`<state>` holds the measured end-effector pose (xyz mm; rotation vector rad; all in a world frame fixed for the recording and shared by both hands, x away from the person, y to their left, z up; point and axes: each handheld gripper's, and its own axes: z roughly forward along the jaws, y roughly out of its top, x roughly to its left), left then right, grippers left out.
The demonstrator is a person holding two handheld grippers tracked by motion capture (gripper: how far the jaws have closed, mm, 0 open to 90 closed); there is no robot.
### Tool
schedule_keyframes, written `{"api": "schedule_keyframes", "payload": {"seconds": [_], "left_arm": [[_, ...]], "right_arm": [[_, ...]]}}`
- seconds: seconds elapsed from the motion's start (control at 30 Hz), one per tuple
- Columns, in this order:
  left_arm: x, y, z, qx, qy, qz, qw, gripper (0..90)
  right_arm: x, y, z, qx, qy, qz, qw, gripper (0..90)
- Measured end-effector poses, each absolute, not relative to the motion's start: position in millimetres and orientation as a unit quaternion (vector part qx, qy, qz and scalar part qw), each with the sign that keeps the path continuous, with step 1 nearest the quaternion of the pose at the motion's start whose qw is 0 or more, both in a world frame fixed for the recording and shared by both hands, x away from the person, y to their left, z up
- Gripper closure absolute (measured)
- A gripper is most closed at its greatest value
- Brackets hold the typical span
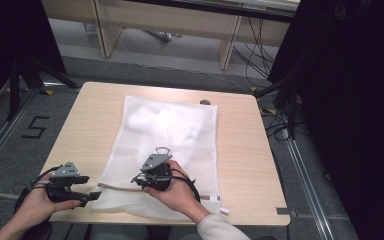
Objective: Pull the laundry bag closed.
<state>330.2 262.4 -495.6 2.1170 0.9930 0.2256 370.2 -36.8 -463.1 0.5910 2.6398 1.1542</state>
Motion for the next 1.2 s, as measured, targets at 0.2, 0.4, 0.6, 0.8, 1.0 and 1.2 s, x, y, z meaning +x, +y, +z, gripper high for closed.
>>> {"api": "schedule_keyframes", "payload": {"seconds": [0.2, 0.4, 0.6, 0.8, 1.0, 1.2], "left_arm": [[329.7, 261.9, -497.6, 0.829, 0.391, 0.088, 0.389, 22.9], [329.5, 261.9, -497.7, 0.831, 0.391, 0.088, 0.386, 22.8], [328.0, 261.6, -498.1, 0.827, 0.399, 0.081, 0.388, 22.6], [327.9, 262.8, -497.5, 0.833, 0.390, 0.083, 0.384, 22.6], [327.8, 263.1, -497.1, 0.833, 0.390, 0.082, 0.383, 22.6], [327.5, 262.7, -497.2, 0.833, 0.391, 0.083, 0.382, 22.5]], "right_arm": [[369.9, -26.0, -464.4, 0.187, 0.896, 0.390, 0.100, 61.4], [369.2, -13.0, -464.8, 0.186, 0.898, 0.388, 0.090, 64.0], [370.4, 2.1, -467.6, 0.175, 0.901, 0.387, 0.082, 65.2], [372.6, 18.9, -471.7, 0.162, 0.906, 0.382, 0.076, 66.6], [373.9, 33.6, -476.3, 0.160, 0.908, 0.381, 0.068, 69.8], [373.2, 44.1, -481.9, 0.155, 0.911, 0.378, 0.063, 71.2]]}}
